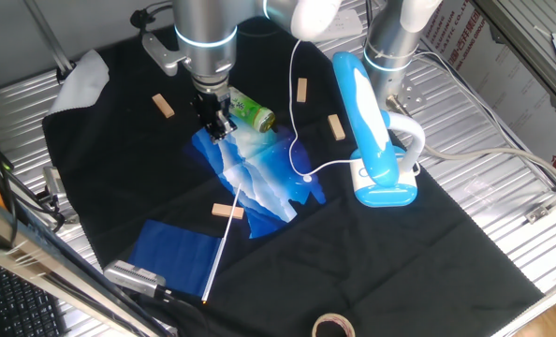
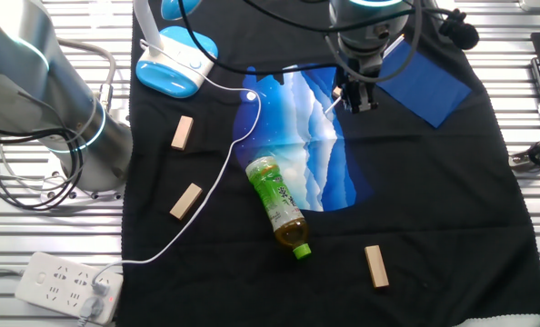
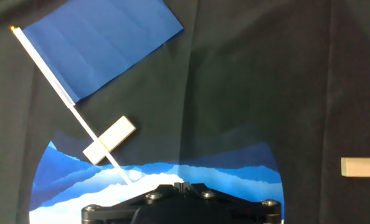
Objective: Wave the flag
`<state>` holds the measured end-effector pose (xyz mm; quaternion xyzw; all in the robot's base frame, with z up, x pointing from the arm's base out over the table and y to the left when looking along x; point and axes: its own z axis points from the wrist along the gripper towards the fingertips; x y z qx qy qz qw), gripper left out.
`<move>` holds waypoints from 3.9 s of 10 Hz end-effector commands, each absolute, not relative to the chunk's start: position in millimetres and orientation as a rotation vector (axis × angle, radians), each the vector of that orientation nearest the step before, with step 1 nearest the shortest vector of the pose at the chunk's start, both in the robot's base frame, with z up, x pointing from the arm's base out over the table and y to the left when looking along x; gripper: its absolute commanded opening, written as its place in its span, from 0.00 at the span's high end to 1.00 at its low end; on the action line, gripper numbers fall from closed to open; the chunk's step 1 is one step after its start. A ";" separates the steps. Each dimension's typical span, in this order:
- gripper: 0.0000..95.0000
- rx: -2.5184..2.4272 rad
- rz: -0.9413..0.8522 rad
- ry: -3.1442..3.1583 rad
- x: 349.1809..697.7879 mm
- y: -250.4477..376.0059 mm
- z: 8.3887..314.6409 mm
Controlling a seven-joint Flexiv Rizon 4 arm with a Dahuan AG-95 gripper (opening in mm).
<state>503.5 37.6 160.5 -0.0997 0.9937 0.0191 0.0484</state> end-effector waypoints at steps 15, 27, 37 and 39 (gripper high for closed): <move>1.00 -0.663 0.028 3.045 503.9 36.7 160.2; 1.00 -0.865 0.066 2.972 508.7 77.5 115.5; 1.00 -1.072 0.066 2.922 504.8 112.9 87.7; 1.00 -1.063 0.052 2.930 502.3 116.9 82.2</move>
